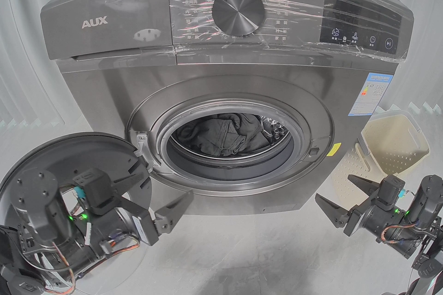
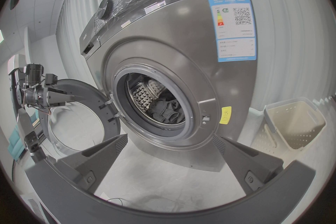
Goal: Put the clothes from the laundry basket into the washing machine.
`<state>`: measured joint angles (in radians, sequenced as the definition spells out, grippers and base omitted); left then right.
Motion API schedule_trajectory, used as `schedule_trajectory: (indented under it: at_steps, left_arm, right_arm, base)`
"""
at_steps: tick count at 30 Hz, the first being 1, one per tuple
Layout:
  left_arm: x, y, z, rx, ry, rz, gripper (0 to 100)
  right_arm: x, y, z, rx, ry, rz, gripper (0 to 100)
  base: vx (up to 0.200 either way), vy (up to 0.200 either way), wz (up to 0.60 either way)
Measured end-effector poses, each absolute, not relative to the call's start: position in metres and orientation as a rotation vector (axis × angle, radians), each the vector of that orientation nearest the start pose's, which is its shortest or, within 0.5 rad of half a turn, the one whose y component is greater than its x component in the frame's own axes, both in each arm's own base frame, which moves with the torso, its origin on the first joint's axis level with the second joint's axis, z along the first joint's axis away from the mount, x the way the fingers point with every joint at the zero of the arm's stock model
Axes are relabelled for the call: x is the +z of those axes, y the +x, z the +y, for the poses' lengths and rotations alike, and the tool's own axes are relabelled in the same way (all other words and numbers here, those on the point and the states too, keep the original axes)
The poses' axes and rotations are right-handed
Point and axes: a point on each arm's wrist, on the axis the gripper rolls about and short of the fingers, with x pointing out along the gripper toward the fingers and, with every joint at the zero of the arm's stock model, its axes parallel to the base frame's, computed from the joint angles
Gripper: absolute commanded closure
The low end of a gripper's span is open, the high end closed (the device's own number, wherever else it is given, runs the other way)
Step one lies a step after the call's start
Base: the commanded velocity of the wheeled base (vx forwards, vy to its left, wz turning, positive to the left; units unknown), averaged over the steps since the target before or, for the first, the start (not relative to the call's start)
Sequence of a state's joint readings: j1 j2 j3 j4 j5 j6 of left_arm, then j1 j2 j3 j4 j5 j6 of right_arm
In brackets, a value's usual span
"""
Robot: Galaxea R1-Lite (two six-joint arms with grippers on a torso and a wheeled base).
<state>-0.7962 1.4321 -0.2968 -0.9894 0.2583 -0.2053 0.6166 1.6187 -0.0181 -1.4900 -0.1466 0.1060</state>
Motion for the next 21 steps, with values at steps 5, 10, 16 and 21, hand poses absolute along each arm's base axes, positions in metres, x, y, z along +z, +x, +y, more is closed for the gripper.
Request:
schedule_trajectory:
  at_steps: [5,10,16,21]
  left_arm:
    - [0.163,0.134,-0.122,-0.496,-0.132,0.132,0]
    - [0.161,0.121,-0.104,-0.474,-0.109,0.107,0]
    - [0.156,0.106,-0.083,-0.432,-0.089,0.084,0]
    - [0.153,0.092,-0.065,-0.376,-0.081,0.045,0]
  right_arm:
    - [0.112,0.148,0.092,0.416,0.026,0.185,0]
    - [0.115,0.136,0.079,0.352,0.008,0.226,0]
    - [0.12,0.116,0.064,0.31,0.004,0.251,0]
    - [0.121,0.097,0.047,0.263,0.011,0.27,0]
  base:
    - [-0.2,0.0,0.0]
    - [-0.2,0.0,0.0]
    - [-0.2,0.0,0.0]
    - [-0.2,0.0,0.0]
